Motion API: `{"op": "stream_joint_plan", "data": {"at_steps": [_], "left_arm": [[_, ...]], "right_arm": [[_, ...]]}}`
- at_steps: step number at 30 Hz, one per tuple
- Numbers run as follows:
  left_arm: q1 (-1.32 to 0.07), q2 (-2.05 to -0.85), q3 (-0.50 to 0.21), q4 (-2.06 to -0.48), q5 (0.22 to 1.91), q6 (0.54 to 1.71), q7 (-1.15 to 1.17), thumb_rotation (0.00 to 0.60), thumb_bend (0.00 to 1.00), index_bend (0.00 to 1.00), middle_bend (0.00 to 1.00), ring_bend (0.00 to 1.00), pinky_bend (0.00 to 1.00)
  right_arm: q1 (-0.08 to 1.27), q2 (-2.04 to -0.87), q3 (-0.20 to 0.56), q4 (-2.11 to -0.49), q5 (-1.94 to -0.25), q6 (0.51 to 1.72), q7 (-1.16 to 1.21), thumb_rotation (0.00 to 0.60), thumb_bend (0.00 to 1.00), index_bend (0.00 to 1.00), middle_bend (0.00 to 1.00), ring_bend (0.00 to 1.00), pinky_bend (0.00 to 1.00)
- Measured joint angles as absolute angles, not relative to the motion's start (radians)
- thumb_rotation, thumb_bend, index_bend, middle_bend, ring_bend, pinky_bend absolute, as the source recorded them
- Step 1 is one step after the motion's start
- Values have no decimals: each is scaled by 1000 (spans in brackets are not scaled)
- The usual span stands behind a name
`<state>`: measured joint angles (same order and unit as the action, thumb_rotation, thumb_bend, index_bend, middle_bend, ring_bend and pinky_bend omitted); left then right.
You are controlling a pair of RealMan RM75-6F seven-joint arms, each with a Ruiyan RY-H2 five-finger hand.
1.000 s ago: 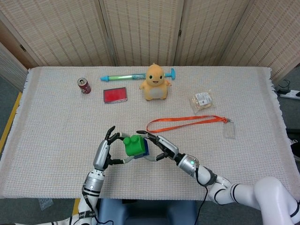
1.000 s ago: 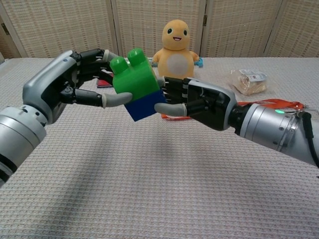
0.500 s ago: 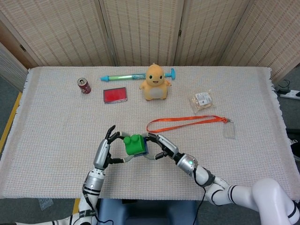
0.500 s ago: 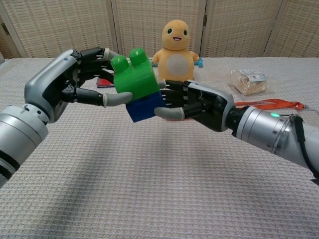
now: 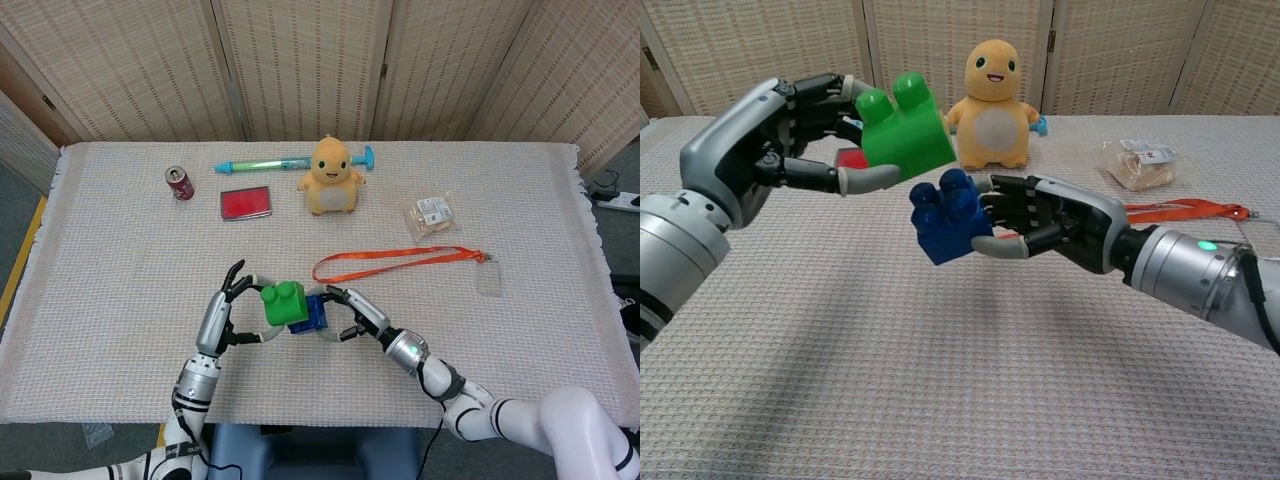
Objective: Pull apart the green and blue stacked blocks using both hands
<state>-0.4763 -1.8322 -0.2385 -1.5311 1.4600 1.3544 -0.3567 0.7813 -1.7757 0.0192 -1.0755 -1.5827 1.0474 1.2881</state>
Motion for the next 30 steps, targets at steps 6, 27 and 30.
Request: {"op": "stream_joint_plan", "data": {"at_steps": [6, 27, 30], "left_arm": [[-454, -1789, -187, -1447, 1493, 1362, -433, 600, 601, 694, 874, 387, 0], [-452, -1890, -47, -1009, 1540, 1259, -682, 600, 600, 694, 874, 352, 0], [-459, -1907, -52, -980, 1538, 1255, -708, 600, 599, 650, 836, 312, 0]], "right_arm": [[756, -1738, 33, -1110, -1578, 1095, 1027, 600, 363, 670, 373, 321, 41], [608, -1421, 5, -1468, -1368, 1033, 76, 600, 363, 672, 358, 315, 41], [606, -1415, 11, -1475, -1368, 1026, 78, 600, 363, 621, 308, 272, 33]]}}
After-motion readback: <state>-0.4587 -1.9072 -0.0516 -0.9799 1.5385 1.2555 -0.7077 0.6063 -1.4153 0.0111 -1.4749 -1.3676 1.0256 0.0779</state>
